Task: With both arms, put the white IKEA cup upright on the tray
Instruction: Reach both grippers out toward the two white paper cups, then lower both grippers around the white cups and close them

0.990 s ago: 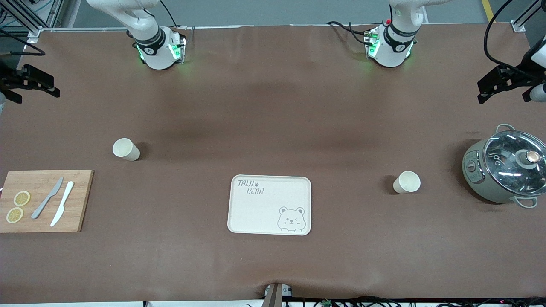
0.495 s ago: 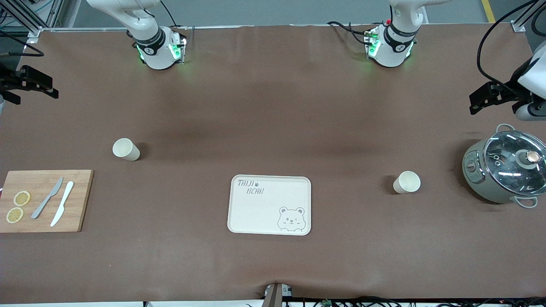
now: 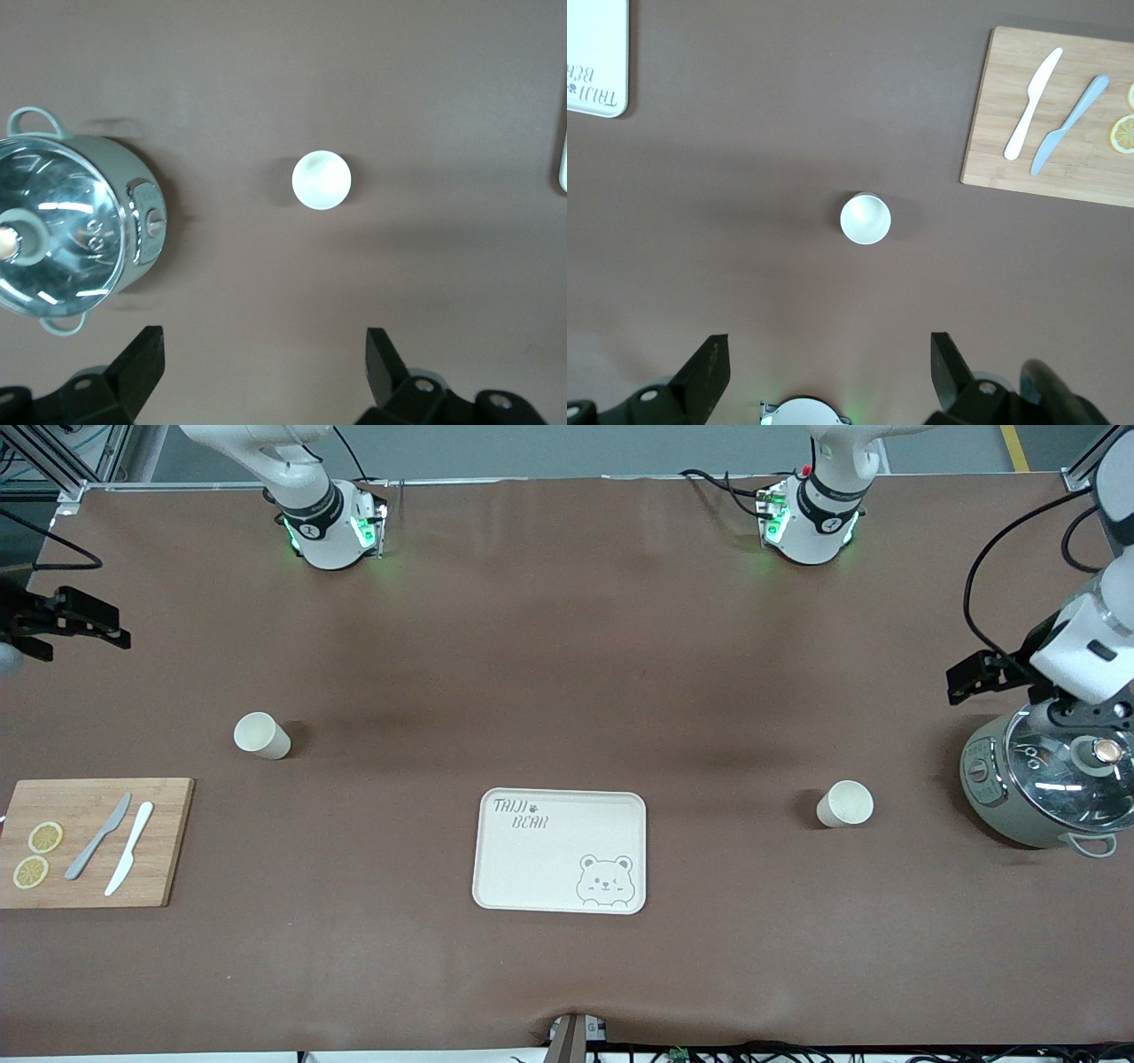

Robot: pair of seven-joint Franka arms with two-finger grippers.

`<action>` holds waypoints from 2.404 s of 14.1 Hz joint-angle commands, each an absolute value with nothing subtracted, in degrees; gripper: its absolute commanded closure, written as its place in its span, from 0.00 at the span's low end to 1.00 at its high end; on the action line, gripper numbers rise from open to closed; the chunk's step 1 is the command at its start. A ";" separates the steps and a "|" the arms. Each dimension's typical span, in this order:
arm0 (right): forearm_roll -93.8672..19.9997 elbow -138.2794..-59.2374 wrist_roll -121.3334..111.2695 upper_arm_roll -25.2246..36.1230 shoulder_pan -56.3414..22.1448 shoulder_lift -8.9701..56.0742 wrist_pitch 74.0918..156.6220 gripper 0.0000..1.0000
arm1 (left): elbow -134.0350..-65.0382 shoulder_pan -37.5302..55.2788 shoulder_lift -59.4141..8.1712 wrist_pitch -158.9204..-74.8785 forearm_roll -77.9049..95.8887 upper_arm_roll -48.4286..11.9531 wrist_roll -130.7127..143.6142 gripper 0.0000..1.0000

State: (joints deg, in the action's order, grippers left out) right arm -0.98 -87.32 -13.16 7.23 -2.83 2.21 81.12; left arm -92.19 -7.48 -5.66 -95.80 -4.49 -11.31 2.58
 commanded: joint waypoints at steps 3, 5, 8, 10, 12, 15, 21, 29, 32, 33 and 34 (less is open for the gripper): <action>-0.18 -85.43 -13.62 7.38 -0.88 8.08 80.51 0.00 | -94.04 -7.73 -10.28 -101.06 -6.06 -11.51 7.12 0.00; -0.35 -85.25 -13.54 7.38 -0.44 12.20 80.25 0.00 | -98.50 -8.61 -10.28 -106.76 -6.06 -11.51 7.21 0.00; -1.05 -88.75 -12.83 7.38 0.09 12.04 81.90 0.00 | -103.26 -8.70 -11.33 -114.24 -5.98 -11.51 7.29 0.00; -1.14 -94.53 -12.83 7.30 1.49 10.73 87.25 0.00 | -103.36 -8.70 -14.14 -116.27 -6.06 -11.60 7.29 0.00; -1.14 -102.26 -12.83 7.30 1.50 8.01 94.62 0.00 | -103.80 -8.70 -16.60 -118.90 -6.06 -11.60 7.21 0.00; -1.23 -109.23 -12.83 7.29 1.67 6.15 100.98 0.00 | -103.89 -8.79 -20.73 -123.38 -6.06 -11.60 7.21 0.07; -3.34 -118.81 -12.83 7.38 2.72 4.75 111.07 0.00 | -104.41 -10.72 -26.54 -127.53 -5.89 -11.78 7.21 0.29; -3.34 -130.06 -12.83 7.47 4.92 4.83 126.46 0.00 | -104.50 -10.28 -30.40 -128.67 -5.54 -11.78 7.21 0.48; -3.34 -132.97 -12.83 7.38 5.19 5.18 131.55 0.00 | -103.98 -9.93 -31.90 -128.85 -5.45 -11.78 7.38 0.87; -3.34 -134.72 -12.83 7.38 5.19 5.19 133.75 0.00 | -103.97 -9.93 -31.99 -128.85 -5.45 -11.78 7.47 1.00; -3.34 -136.39 -12.83 7.30 4.92 5.19 136.03 0.00 | -103.97 -9.84 -31.99 -128.85 -5.45 -11.86 7.91 1.00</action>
